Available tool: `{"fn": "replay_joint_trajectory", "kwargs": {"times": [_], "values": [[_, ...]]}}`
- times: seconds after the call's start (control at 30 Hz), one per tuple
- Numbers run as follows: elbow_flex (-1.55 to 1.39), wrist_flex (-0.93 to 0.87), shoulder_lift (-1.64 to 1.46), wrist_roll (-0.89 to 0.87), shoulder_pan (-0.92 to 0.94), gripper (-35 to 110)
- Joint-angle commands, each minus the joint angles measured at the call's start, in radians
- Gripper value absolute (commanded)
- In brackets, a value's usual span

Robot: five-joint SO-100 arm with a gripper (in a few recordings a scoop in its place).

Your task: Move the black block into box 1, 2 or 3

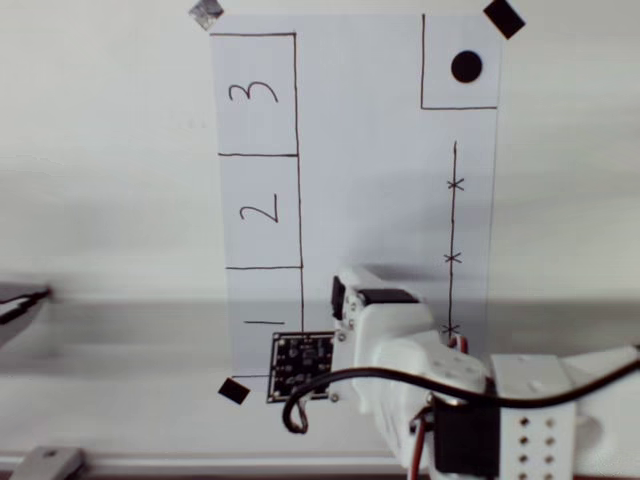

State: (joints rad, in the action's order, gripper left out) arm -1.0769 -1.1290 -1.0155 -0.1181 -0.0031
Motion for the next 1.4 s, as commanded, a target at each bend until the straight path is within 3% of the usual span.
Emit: {"fn": "replay_joint_trajectory", "kwargs": {"times": [0.0,0.73,1.37], "values": [[0.146,-0.017,0.0,-0.012,-0.002,0],[0.488,0.081,0.241,-0.041,0.006,0],[0.563,0.16,0.368,-0.061,-0.005,1]]}}
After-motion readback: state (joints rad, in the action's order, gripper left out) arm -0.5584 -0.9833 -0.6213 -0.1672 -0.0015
